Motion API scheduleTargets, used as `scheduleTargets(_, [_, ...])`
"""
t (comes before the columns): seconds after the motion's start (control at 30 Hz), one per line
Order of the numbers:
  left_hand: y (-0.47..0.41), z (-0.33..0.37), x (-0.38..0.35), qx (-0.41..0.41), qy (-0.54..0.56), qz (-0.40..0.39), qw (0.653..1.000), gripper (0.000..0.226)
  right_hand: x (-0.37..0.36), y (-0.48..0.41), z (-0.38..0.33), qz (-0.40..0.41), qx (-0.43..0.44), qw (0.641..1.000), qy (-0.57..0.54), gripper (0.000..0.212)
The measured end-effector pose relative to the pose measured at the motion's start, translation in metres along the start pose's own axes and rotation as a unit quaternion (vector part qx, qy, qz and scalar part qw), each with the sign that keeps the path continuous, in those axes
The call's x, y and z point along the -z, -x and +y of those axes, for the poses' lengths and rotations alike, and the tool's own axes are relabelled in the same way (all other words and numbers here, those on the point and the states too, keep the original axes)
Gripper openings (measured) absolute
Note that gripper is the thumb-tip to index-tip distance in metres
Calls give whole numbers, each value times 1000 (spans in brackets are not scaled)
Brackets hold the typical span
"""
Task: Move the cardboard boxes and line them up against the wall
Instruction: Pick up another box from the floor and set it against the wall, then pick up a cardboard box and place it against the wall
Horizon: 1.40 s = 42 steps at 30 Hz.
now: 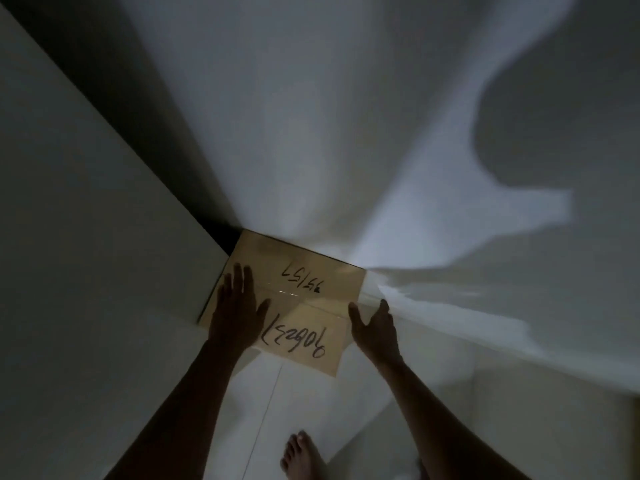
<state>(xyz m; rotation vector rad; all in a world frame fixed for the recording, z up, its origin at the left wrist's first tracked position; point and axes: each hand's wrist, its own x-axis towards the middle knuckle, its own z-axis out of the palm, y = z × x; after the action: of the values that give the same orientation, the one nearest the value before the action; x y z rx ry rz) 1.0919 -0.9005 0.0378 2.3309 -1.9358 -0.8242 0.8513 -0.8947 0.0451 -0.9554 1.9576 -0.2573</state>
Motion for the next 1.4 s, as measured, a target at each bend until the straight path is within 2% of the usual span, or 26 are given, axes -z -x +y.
scheduleTargets(0.13, [61,70,62,-45,6,-37,998,81,92,71,-5,23,11,998,56,88])
scheduleTargets(0.3, [156,176,133,-133,-13,-47,990,77,219,174,8,99,10,992,80,95])
scheduleTargets(0.53, [295,340,171,-251,-55,-62,965,78,377,308,93,208,11,976,70,94])
scheduleTargets(0.73, [399,482,128,-318,-82,-84,941,77,495,399,227,266,-39,962,52,94])
scheduleTargets(0.83, [456,550,91,-370,-87,-103,919,76,547,434,304,302,-89,949,25,98])
scheduleTargets(0.97, [519,613,43,-417,-121,-149,888,75,599,467,395,311,-143,939,-22,99])
scheduleTargets(1.17, [557,707,-20,-470,-176,-191,844,74,651,488,491,333,-191,920,-74,92])
scheduleTargets(1.27, [567,749,-52,-476,-198,-208,831,73,671,488,533,327,-216,914,-103,97])
scheduleTargets(1.4, [582,812,-98,-486,-200,-226,820,69,711,472,591,329,-247,903,-124,89])
